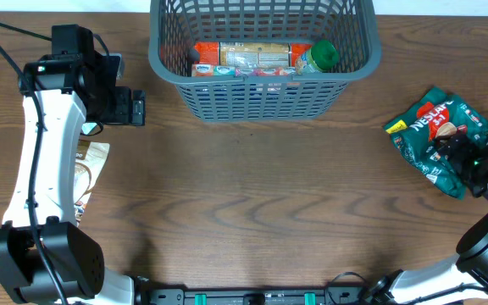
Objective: Pack container
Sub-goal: 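Move the right gripper to the green Nescafe pouch and grasp it, then lift the Nescafe pouch and drop it into the basket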
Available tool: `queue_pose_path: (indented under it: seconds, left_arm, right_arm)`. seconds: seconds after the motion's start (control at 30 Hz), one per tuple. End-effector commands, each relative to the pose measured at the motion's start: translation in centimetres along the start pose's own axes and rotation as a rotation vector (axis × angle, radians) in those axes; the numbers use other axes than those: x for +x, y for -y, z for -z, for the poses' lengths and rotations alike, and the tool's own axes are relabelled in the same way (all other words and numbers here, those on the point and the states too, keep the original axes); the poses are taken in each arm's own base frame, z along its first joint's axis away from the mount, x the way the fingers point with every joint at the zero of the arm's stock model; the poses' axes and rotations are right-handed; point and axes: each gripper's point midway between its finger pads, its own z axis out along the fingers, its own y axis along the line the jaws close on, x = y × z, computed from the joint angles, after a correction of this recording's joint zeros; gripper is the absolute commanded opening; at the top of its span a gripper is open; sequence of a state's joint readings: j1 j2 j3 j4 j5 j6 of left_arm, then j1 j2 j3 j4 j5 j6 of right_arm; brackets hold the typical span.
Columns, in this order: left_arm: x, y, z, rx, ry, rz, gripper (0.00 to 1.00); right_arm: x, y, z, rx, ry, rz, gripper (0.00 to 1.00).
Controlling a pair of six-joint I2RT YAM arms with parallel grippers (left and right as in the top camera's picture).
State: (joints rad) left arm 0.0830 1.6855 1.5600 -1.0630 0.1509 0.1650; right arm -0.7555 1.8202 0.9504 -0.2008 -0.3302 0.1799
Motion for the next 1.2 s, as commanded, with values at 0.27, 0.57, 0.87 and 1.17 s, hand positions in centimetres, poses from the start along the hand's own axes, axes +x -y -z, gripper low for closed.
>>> queue_pose_path:
  seconds: [0.27,0.57,0.87,1.17]
  left_arm:
    - [0.1,0.3,0.7,0.002,0.014,-0.021,0.99]
    - [0.1,0.3,0.7,0.002,0.014,-0.021,0.99]
    - [0.0,0.3,0.7,0.002,0.015,-0.022,0.99]
    - [0.0,0.3,0.7,0.002,0.015,-0.021,0.99]
  right_arm:
    - [5.5,2.7,-2.3,0.09,-0.136,-0.045,0.54]
    - [5.3,2.5,-2.3,0.085,-0.132,-0.043,0.01]
    - [2.3,-1.1,-0.3,-0.003,-0.067,0.01,0.01]
    - [-5.8,-7.4,9.0,0.016,0.18,0.187,0.02]
